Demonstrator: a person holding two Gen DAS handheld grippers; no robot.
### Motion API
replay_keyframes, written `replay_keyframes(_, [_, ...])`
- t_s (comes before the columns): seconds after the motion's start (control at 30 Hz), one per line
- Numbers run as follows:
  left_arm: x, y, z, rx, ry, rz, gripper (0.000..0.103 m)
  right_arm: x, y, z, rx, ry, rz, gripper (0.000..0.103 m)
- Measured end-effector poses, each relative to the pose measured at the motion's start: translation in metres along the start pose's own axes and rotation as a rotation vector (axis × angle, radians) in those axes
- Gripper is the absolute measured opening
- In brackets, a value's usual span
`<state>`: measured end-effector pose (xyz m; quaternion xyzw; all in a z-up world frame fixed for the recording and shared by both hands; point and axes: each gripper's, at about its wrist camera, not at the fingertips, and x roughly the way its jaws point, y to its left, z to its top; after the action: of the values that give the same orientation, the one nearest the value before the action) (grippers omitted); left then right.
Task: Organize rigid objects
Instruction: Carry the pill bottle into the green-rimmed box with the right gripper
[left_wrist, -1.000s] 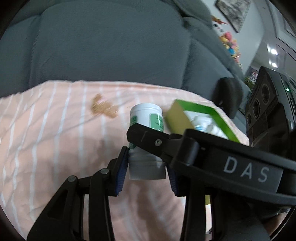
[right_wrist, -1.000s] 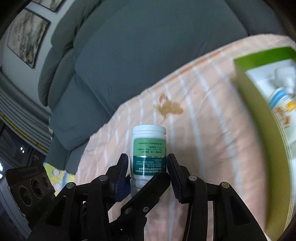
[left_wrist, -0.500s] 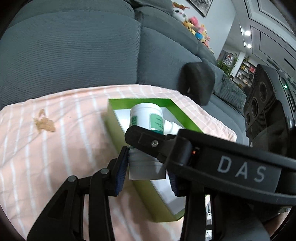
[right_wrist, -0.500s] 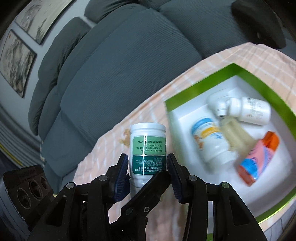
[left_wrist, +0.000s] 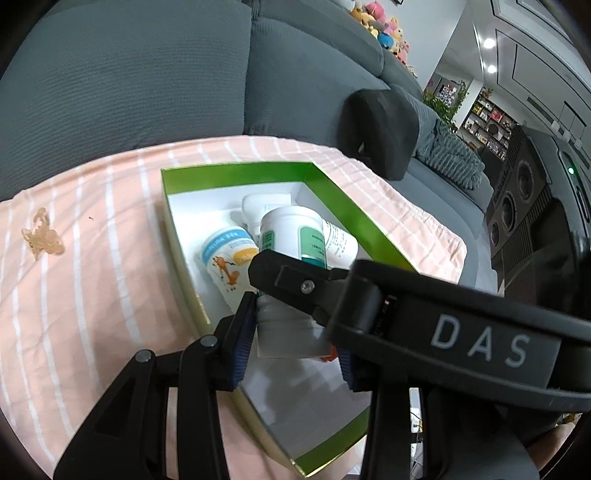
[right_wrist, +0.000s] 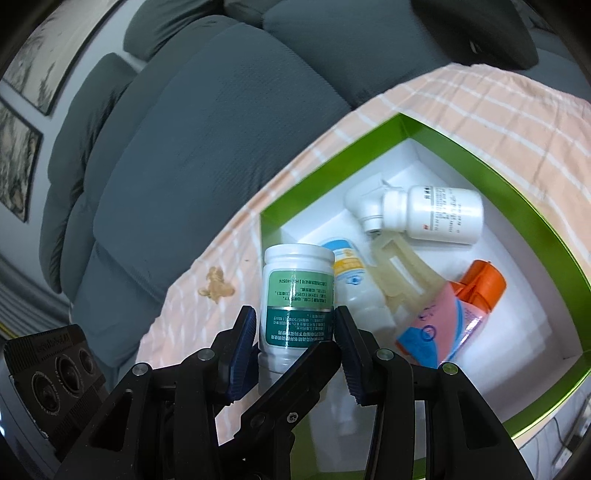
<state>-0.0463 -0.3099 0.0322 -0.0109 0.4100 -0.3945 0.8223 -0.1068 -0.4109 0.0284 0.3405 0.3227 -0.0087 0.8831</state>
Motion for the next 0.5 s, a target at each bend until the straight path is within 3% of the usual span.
replay_keyframes(0.5, [0.013, -0.002, -0.002, -0.042, 0.102, -0.023, 0.037, 0.008, -0.020, 0.004, 0.049, 0.039, -0.048, 0.047])
